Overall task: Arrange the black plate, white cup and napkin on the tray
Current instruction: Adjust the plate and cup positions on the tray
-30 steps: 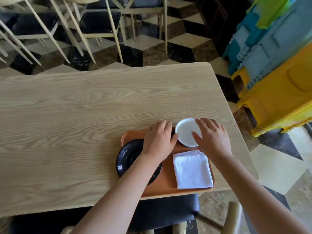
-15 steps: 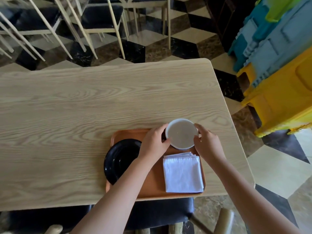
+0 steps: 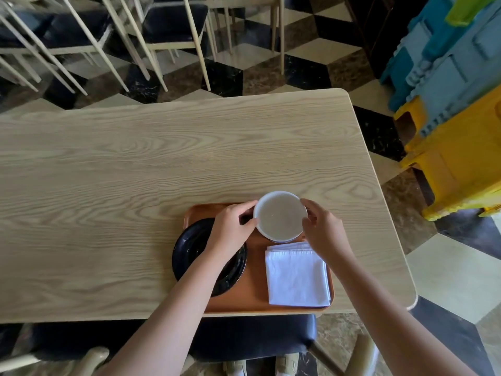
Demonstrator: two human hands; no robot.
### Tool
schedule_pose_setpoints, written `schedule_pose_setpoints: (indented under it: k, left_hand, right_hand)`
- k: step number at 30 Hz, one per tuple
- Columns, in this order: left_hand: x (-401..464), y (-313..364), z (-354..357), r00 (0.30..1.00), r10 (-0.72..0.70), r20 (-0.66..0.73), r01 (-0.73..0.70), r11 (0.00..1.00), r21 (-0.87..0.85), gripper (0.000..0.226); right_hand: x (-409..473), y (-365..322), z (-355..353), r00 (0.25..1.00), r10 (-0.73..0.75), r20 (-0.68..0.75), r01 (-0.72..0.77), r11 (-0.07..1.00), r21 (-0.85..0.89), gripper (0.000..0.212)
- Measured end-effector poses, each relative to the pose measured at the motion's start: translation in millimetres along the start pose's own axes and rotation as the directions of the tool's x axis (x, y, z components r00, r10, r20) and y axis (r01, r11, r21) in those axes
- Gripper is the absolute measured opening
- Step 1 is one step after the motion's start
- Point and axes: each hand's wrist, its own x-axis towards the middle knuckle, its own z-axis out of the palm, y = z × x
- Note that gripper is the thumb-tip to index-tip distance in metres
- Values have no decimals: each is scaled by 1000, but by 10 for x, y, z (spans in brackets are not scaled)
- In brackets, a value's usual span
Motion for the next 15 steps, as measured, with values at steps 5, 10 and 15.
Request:
schedule_pose_setpoints:
  k: [5,10,15]
  left_hand:
    - [-6,6,-7,1000,12,1,-12,1000,16,41]
    - [-9,-1,11,1000,13,-2,-13,1000,22,41]
    - [-158,-76,47,996,35,-76,-28,995,92,42]
  right_hand:
    - [-18,-12,-10,1000,-15,-12,15,1000,-20,44]
    - [-17,19,3,1000,-23,5,23,999,-44,43]
    - [-200,123,-22,990,-143,-15,136,967,-215,41]
